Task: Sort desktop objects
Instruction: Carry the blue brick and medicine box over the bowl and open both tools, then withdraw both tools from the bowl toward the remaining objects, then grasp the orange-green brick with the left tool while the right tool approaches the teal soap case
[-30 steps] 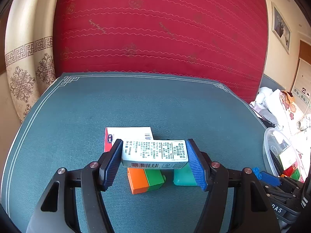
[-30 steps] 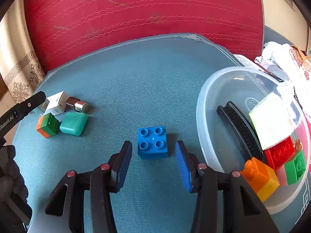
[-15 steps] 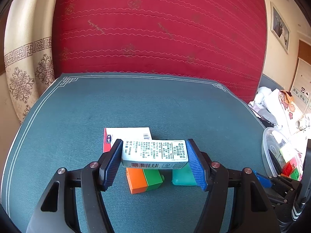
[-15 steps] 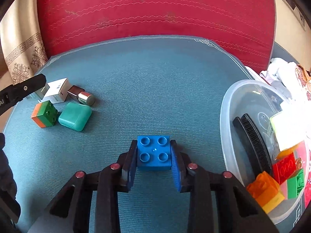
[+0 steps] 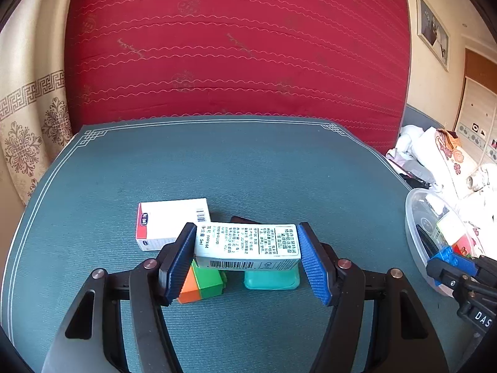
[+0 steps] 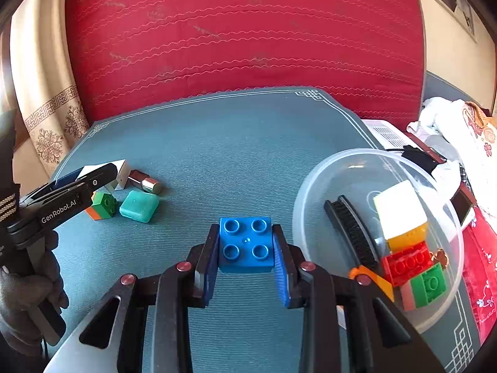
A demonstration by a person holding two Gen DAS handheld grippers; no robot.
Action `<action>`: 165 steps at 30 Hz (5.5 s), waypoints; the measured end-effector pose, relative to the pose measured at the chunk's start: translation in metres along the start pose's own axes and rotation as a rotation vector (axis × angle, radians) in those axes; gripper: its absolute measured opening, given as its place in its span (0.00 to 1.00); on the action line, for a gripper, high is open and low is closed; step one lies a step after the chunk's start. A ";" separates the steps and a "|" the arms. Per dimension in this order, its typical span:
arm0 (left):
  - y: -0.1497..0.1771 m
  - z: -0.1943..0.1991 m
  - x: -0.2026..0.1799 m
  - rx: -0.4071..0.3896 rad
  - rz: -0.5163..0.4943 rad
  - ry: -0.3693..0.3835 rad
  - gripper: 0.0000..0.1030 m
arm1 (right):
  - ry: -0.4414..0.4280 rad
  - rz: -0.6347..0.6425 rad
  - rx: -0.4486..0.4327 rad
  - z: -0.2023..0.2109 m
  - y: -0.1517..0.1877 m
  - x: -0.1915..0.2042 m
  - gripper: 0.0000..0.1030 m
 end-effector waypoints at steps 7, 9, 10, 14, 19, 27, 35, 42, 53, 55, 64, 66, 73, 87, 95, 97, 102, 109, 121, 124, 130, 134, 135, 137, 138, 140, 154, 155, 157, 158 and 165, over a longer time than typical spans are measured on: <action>0.006 0.003 -0.033 0.023 -0.051 0.045 0.66 | 0.057 -0.059 -0.037 0.023 0.000 -0.043 0.34; 0.008 0.004 -0.045 0.033 -0.064 0.062 0.66 | 0.074 -0.081 -0.045 0.028 0.002 -0.057 0.34; 0.009 0.005 -0.051 0.039 -0.069 0.070 0.66 | 0.080 -0.092 -0.046 0.028 0.001 -0.063 0.34; 0.009 0.005 -0.074 0.051 -0.087 0.105 0.66 | 0.102 -0.132 -0.050 0.033 0.006 -0.088 0.34; 0.011 0.006 -0.107 0.063 -0.118 0.147 0.66 | 0.123 -0.175 -0.061 0.037 0.010 -0.115 0.34; 0.017 0.001 -0.160 0.086 -0.187 0.194 0.66 | 0.130 -0.220 -0.050 0.034 0.020 -0.146 0.34; 0.021 -0.007 -0.199 0.110 -0.250 0.231 0.66 | 0.137 -0.258 -0.067 0.036 0.021 -0.173 0.34; 0.025 -0.017 -0.222 0.134 -0.284 0.251 0.66 | 0.139 -0.291 -0.075 0.034 0.022 -0.190 0.34; 0.033 -0.031 -0.249 0.218 -0.270 0.338 0.81 | 0.128 -0.315 -0.073 0.028 0.021 -0.201 0.46; 0.031 -0.028 -0.247 0.200 -0.266 0.335 0.81 | 0.119 -0.333 -0.077 0.028 0.022 -0.204 0.63; 0.023 -0.024 -0.227 0.173 -0.220 0.299 0.81 | 0.115 -0.335 -0.091 0.032 0.020 -0.201 0.65; 0.022 -0.022 -0.221 0.169 -0.211 0.290 0.81 | 0.110 -0.333 -0.089 0.032 0.020 -0.198 0.65; 0.021 -0.016 -0.197 0.157 -0.182 0.252 0.82 | 0.097 -0.313 -0.101 0.035 0.017 -0.185 0.68; 0.017 -0.003 -0.141 0.135 -0.107 0.178 0.82 | 0.035 -0.276 -0.099 0.033 0.013 -0.138 0.74; 0.017 0.002 -0.104 0.131 -0.060 0.125 0.82 | -0.016 -0.242 -0.084 0.025 0.010 -0.104 0.75; 0.016 0.002 -0.096 0.134 -0.052 0.104 0.82 | -0.027 -0.231 -0.079 0.023 0.010 -0.095 0.75; 0.018 0.002 -0.075 0.133 -0.037 0.054 0.82 | -0.054 -0.201 -0.056 0.015 0.010 -0.074 0.76; 0.020 0.002 -0.055 0.133 -0.028 0.024 0.82 | -0.088 -0.157 -0.032 0.008 0.012 -0.046 0.76; 0.020 0.000 0.000 0.142 0.082 -0.034 0.82 | -0.132 -0.085 0.018 -0.006 0.016 -0.004 0.77; 0.020 -0.002 0.013 0.143 0.095 -0.060 0.82 | -0.147 -0.074 0.030 -0.009 0.017 0.003 0.77; 0.018 -0.008 0.037 0.145 0.120 -0.116 0.82 | -0.172 -0.048 0.050 -0.016 0.020 0.017 0.77; 0.014 -0.018 0.049 0.152 0.123 -0.137 0.82 | -0.182 -0.043 0.058 -0.020 0.020 0.020 0.77; 0.013 -0.020 0.050 0.156 0.121 -0.140 0.82 | -0.184 -0.042 0.059 -0.021 0.020 0.021 0.77; 0.015 -0.024 0.051 0.169 0.119 -0.137 0.82 | -0.189 -0.040 0.062 -0.023 0.021 0.023 0.77; 0.016 -0.026 0.050 0.174 0.116 -0.134 0.82 | -0.191 -0.040 0.064 -0.023 0.021 0.024 0.77; 0.019 -0.027 0.049 0.180 0.108 -0.138 0.82 | -0.194 -0.039 0.067 -0.026 0.020 0.027 0.77; 0.028 -0.036 0.055 0.200 0.120 -0.176 0.82 | -0.194 -0.018 0.085 -0.036 0.022 0.036 0.77; 0.029 -0.036 0.055 0.201 0.114 -0.178 0.82 | -0.195 -0.014 0.086 -0.037 0.022 0.037 0.77; 0.029 -0.035 0.056 0.200 0.111 -0.182 0.78 | -0.197 -0.005 0.088 -0.039 0.020 0.043 0.77; 0.028 -0.034 0.056 0.197 0.116 -0.179 0.74 | -0.198 0.001 0.088 -0.040 0.019 0.045 0.77; 0.028 -0.022 0.071 0.163 0.160 -0.188 0.48 | -0.203 0.034 0.097 -0.049 0.016 0.061 0.77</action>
Point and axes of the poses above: each gripper's, at about its wrist camera, not at the fingertips, and z roughly against the way its jaws point, x to its left, y to its underside, the point moved 5 cm from there along -z, roughly the way its jaws point, and after that the axes turned 4 degrees about z, right-handed, at the moved point
